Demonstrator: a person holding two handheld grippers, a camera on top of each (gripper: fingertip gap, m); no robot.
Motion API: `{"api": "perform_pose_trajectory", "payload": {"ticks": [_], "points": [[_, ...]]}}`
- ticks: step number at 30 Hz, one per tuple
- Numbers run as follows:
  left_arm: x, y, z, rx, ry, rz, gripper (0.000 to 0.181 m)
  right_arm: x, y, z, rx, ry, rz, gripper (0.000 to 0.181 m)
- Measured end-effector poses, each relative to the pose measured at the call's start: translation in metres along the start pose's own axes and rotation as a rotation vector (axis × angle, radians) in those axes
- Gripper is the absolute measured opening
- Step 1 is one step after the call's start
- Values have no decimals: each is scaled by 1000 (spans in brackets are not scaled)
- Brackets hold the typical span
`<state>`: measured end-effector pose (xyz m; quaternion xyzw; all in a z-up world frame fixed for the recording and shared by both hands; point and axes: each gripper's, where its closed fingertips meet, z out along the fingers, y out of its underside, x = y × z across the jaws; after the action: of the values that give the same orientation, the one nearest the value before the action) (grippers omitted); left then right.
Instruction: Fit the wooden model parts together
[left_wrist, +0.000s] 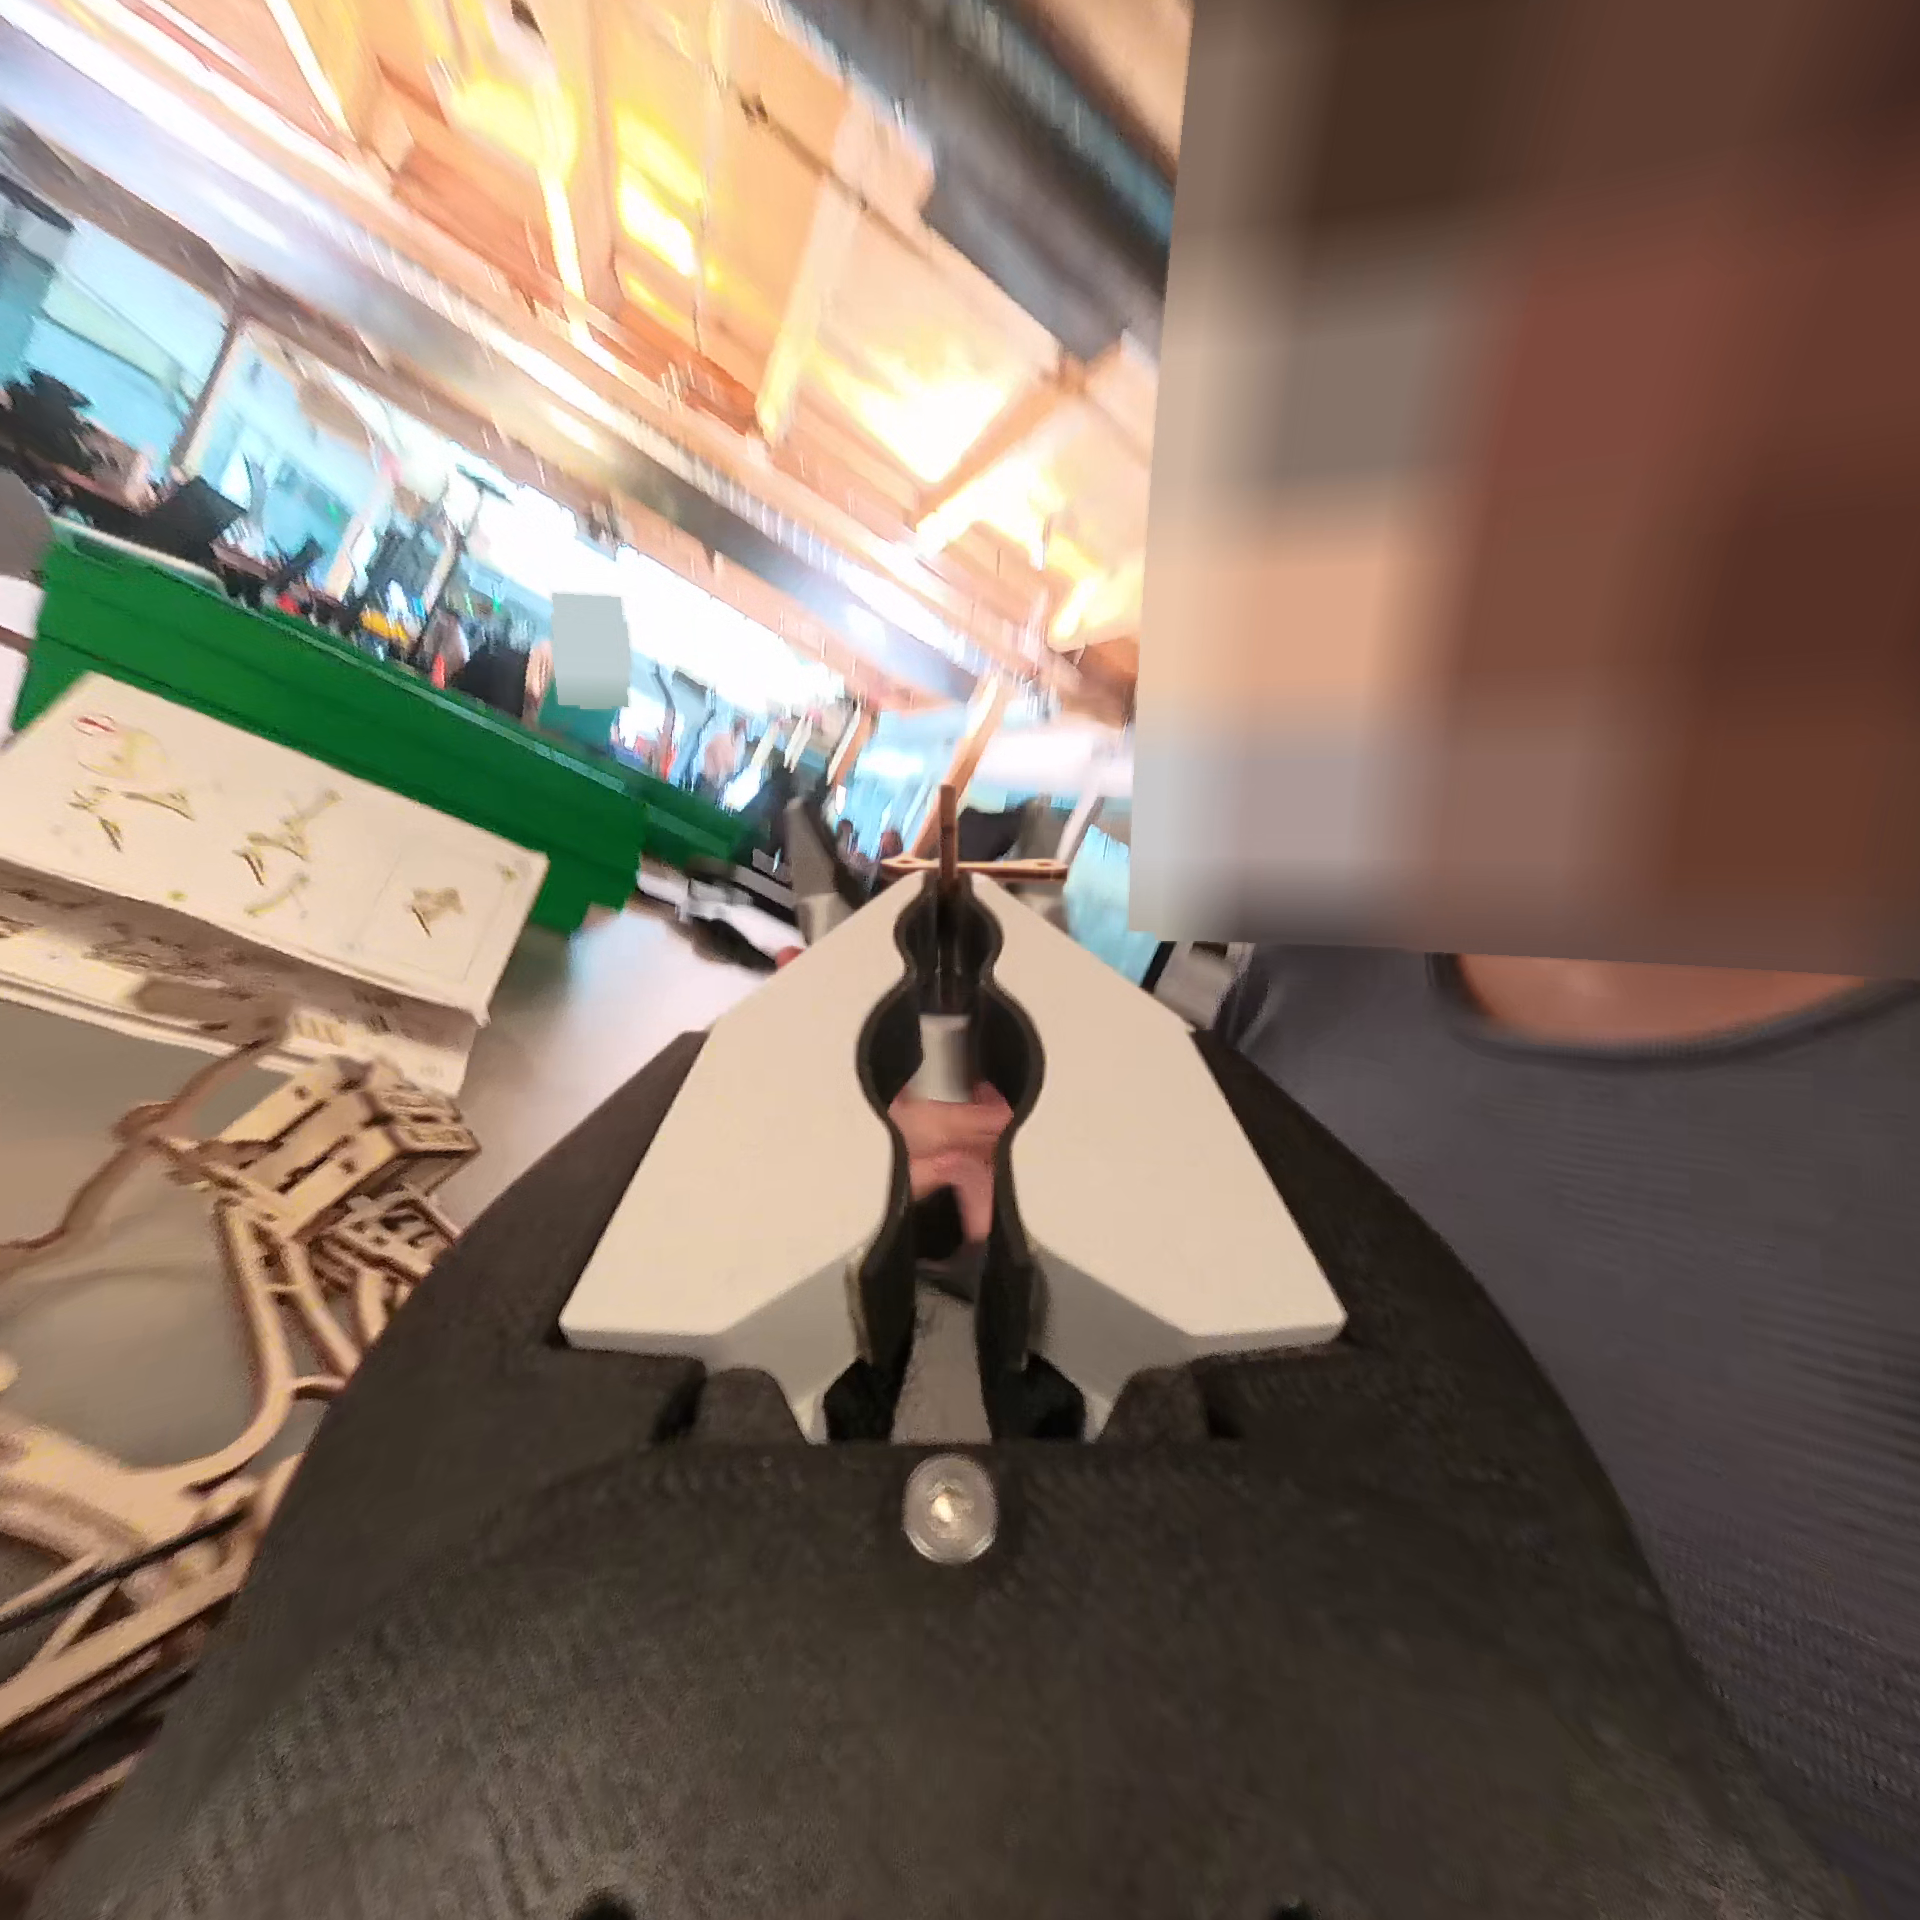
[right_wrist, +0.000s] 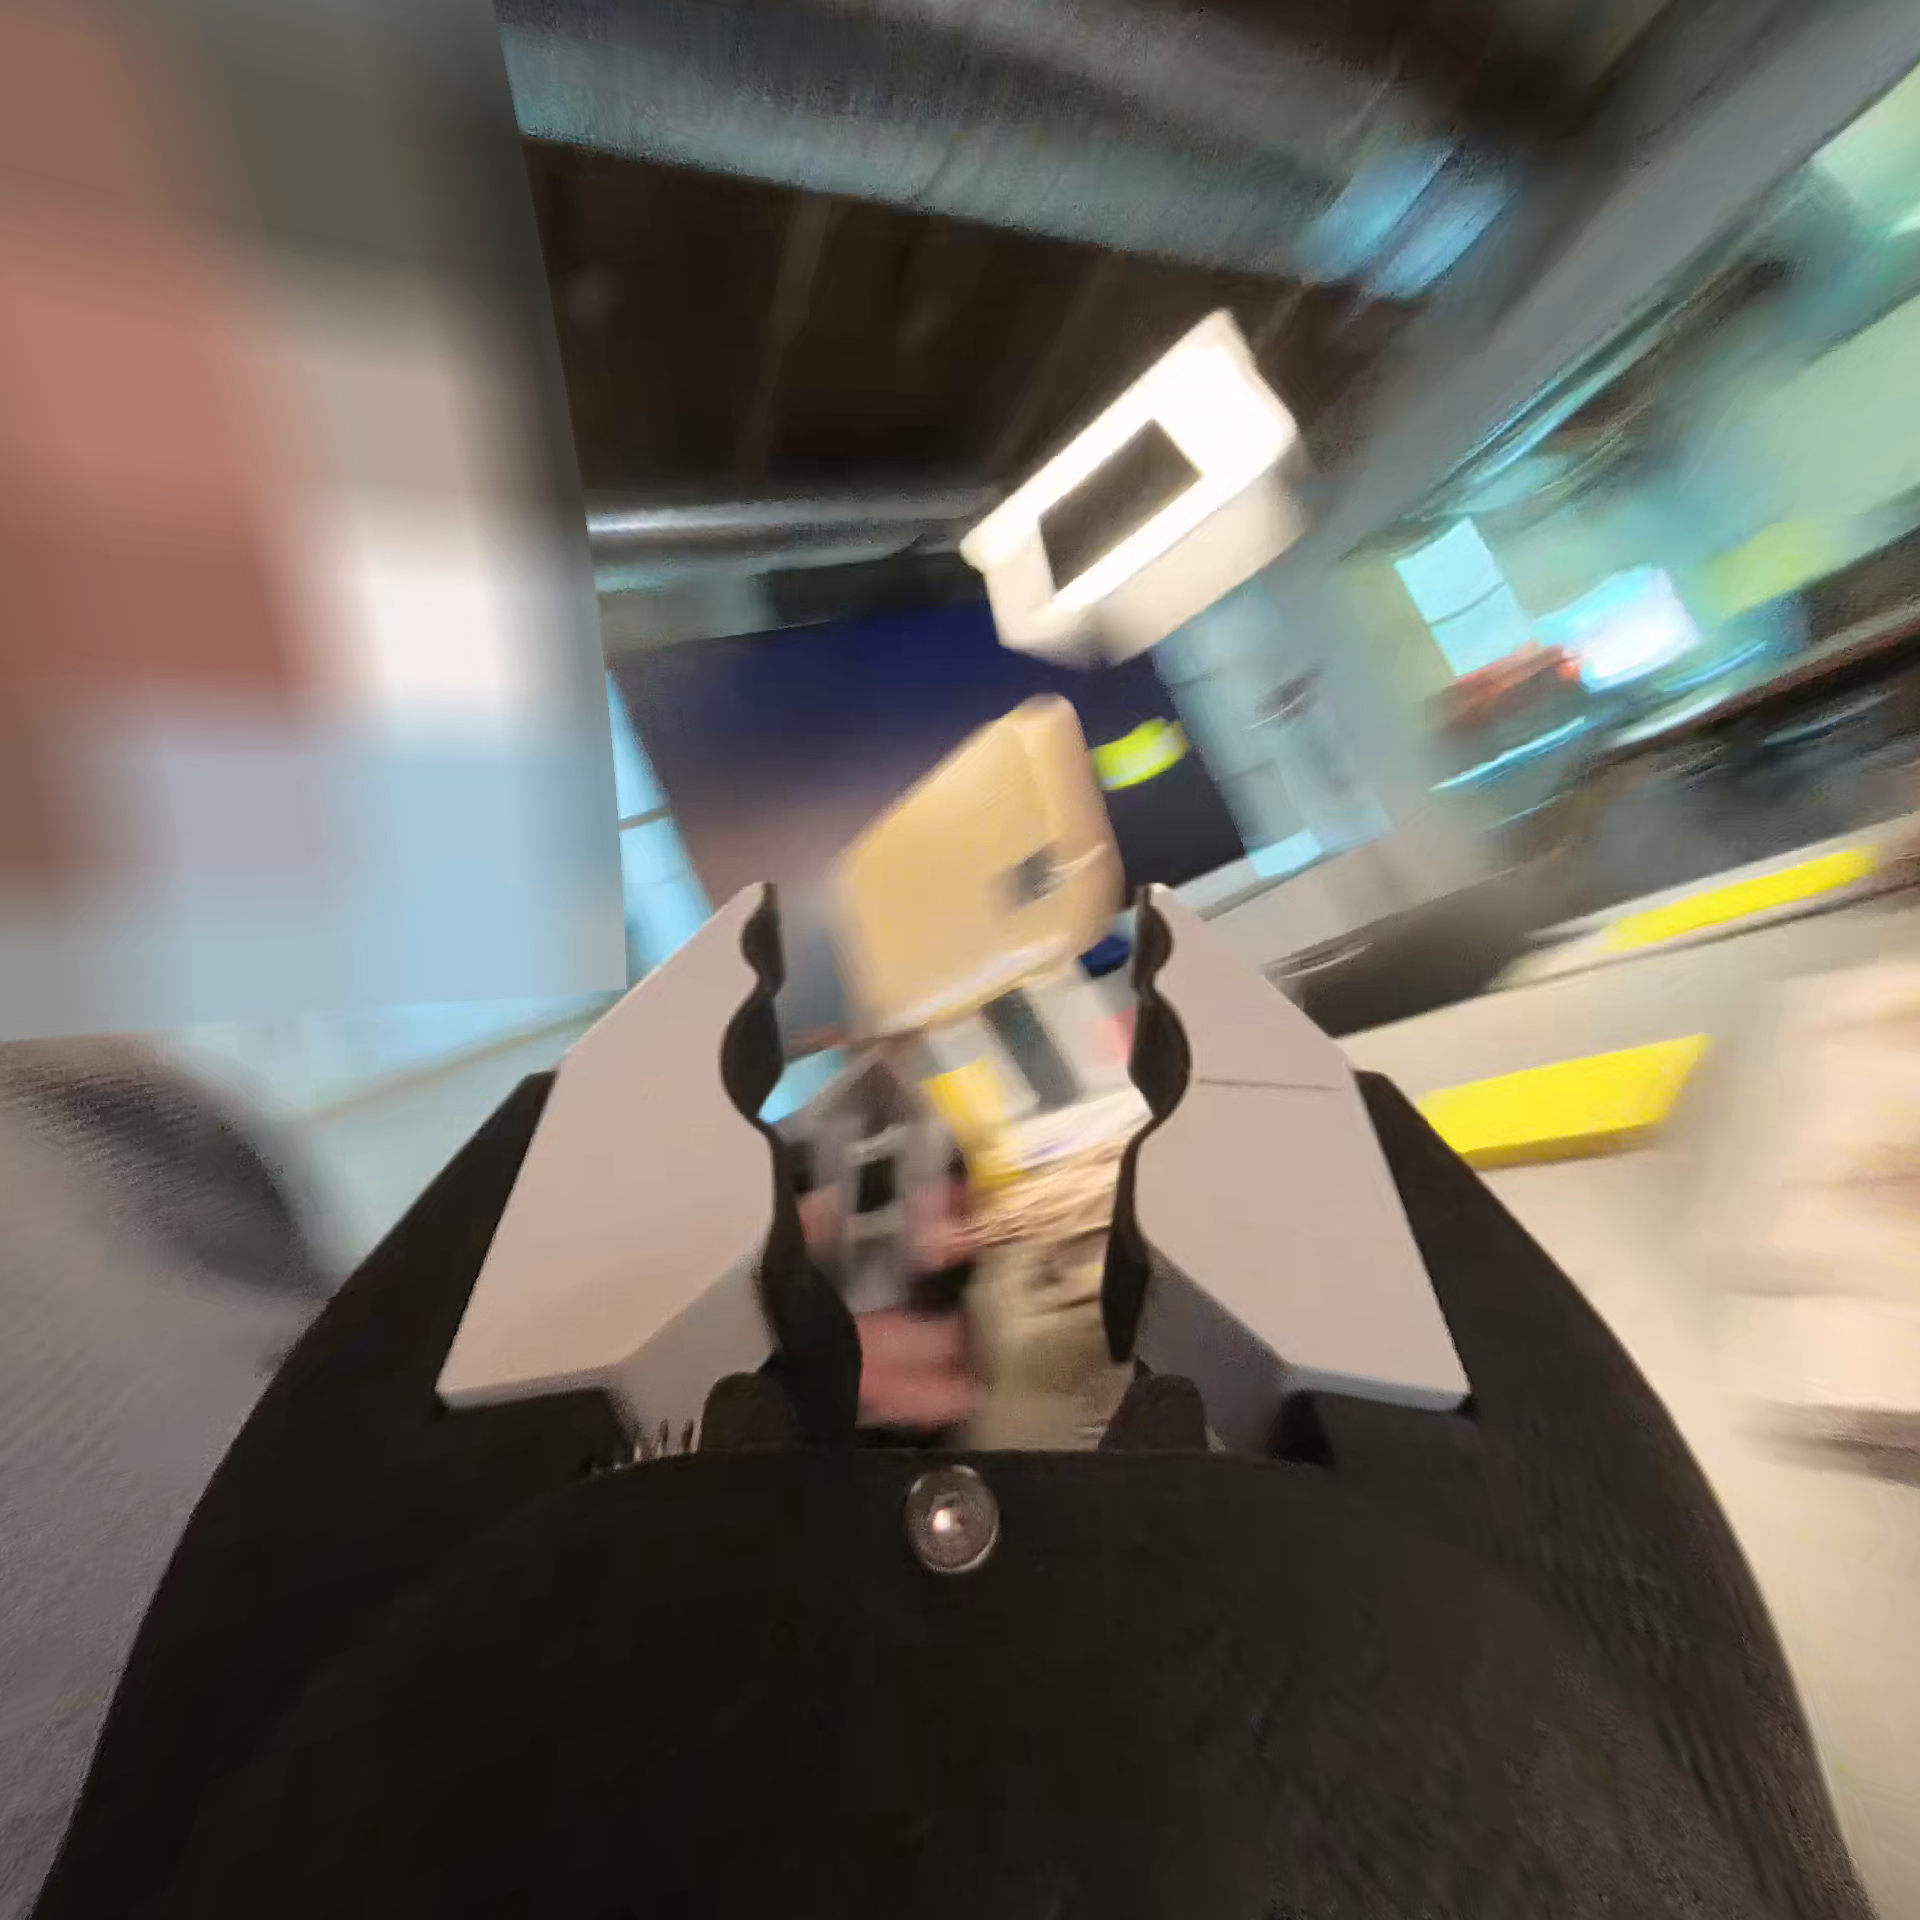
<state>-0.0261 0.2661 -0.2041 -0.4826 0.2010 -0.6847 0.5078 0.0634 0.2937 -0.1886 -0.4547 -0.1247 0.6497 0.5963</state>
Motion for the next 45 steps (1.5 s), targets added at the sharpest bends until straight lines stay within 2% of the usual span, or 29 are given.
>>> {"api": "perform_pose_trajectory", "payload": {"ticks": [2,4,7,11,13,17,21,24,32,36,38,39,43,45], "points": [[-2,-7,-4,40,0,-21,0,30,-15,-8,-53,141,-110,67],[-2,-8,-5,47,0,-26,0,70,-16,-11,-260,298,-202,67],[0,-4,-3,23,1,-9,0,120,-12,-7,-590,397,-318,46],[1,-2,-2,10,-5,6,0,195,1,-12,-937,575,-469,54],[0,-2,-2,14,-14,12,0,221,11,-23,-1051,655,-476,57],[-4,-5,-4,25,-63,58,1,237,28,-45,-1144,755,-401,58],[-8,-8,-7,38,-129,137,0,230,26,-59,-1104,860,-402,58],[-11,-10,-8,47,-163,161,0,212,26,-72,-1079,923,-409,58],[-8,-5,-6,10,-179,220,0,132,36,-119,-1028,1044,-372,59],[-6,-1,-4,-11,-178,245,0,95,50,-130,-1055,1028,-395,60],[-6,-1,-4,-13,-177,248,0,84,49,-126,-1081,1013,-466,69],[-6,-1,-4,-12,-177,247,0,78,42,-117,-1047,988,-512,71],[-5,-2,-4,-7,-177,252,0,33,2,-62,-733,739,-696,71],[-5,-1,-3,-15,-180,262,0,7,-24,-46,-543,634,-838,69]]}}
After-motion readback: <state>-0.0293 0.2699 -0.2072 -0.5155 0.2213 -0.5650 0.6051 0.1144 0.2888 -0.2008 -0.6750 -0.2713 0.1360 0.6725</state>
